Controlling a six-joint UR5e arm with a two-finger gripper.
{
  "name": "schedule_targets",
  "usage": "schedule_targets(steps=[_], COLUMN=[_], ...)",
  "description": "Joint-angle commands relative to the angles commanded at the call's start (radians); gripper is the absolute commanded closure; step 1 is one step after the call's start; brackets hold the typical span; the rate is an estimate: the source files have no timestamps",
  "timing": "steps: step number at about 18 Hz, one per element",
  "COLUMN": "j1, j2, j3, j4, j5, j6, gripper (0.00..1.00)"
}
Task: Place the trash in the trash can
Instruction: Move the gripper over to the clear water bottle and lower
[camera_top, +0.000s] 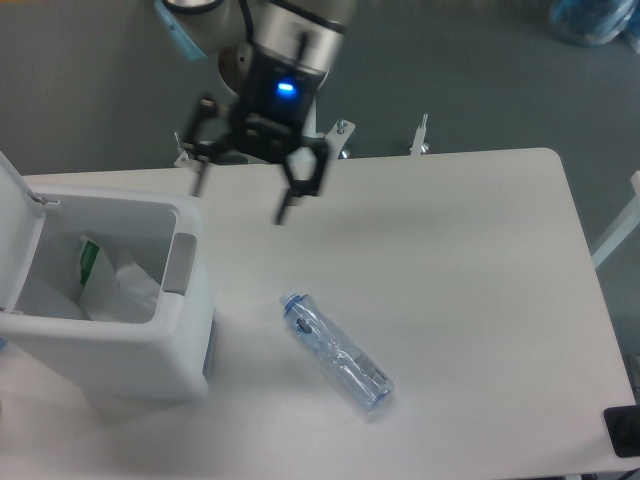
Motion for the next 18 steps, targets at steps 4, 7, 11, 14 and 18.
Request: schedule_targets(steps=[4,7,11,14,18], j1=[0.000,-0.003,-0.006,-0.008,-0.081], j2=[-0.121,-0.221,-0.304,-0.380,-0.477], j3=[0.050,0.104,0.138,0.166,0.195], j4=[0.000,0.002,0.029,0.095,0.097], j5=[0.221,0.283,0.303,0.336,0.530], j6=[-0.069,-0.160,-0.213,-0.308,-0.322], gripper=[0.00,0.00,0.00,0.00,0.00])
